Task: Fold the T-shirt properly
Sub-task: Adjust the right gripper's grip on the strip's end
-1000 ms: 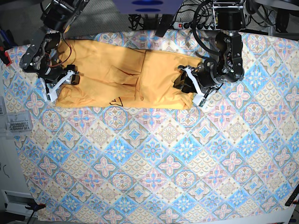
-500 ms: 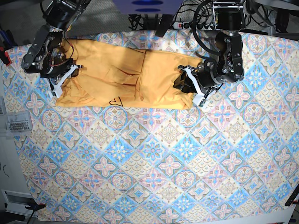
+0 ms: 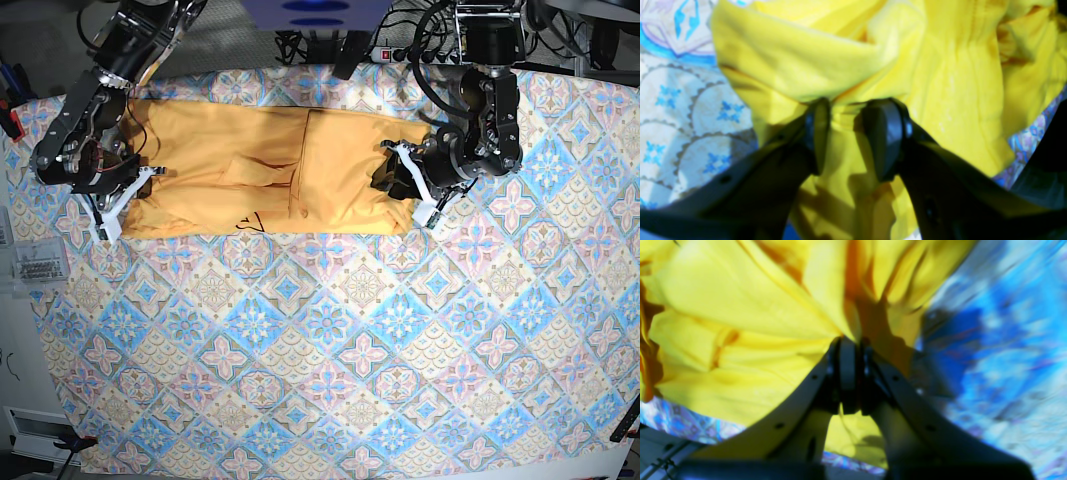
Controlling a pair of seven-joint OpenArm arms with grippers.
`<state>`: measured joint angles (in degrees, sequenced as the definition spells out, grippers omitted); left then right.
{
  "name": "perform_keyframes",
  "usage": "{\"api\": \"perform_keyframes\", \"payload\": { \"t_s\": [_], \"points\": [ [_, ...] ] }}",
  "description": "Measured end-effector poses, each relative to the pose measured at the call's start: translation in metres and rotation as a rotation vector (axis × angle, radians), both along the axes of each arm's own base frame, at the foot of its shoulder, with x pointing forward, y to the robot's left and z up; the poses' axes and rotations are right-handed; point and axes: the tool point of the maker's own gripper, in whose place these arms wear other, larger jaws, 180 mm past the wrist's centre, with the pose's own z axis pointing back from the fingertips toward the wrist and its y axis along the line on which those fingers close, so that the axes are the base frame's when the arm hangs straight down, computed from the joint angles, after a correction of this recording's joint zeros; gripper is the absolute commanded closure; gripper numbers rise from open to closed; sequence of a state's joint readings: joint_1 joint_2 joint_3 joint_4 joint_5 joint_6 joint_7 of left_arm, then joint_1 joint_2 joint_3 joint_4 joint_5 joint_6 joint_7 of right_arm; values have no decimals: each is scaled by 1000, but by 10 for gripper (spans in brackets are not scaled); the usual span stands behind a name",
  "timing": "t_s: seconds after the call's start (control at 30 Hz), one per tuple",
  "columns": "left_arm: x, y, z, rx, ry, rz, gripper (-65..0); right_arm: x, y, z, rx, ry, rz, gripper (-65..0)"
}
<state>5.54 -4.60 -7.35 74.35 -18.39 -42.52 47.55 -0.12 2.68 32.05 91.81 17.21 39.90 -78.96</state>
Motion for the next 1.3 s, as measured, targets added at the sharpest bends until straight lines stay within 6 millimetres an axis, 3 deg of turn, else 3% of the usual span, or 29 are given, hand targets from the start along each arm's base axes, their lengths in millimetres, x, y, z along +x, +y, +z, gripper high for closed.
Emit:
{"api": "perform_keyframes", "payload": {
  "t_s": [0.37, 0.53, 0.63, 0.77, 1.1, 1.3],
  "points": [
    [1, -5, 0, -8, 3, 7, -226, -4, 4, -6, 15, 23, -3, -24],
    [1, -5, 0, -7, 3, 7, -226, -25, 15, -45, 112, 132, -38, -197],
    [1, -5, 0, -8, 3, 7, -226, -23, 2, -45, 134, 77, -122, -305],
    [1, -4, 0, -5, 3, 7, -226, -25, -11, -43, 123, 63, -156, -379],
    [1, -4, 0, -6, 3, 6, -226, -14, -20, -41, 116, 12, -162, -390],
    [1, -4, 0, -5, 4, 6, -226, -15, -38, -49, 125, 3, -184, -390]
  ]
}}
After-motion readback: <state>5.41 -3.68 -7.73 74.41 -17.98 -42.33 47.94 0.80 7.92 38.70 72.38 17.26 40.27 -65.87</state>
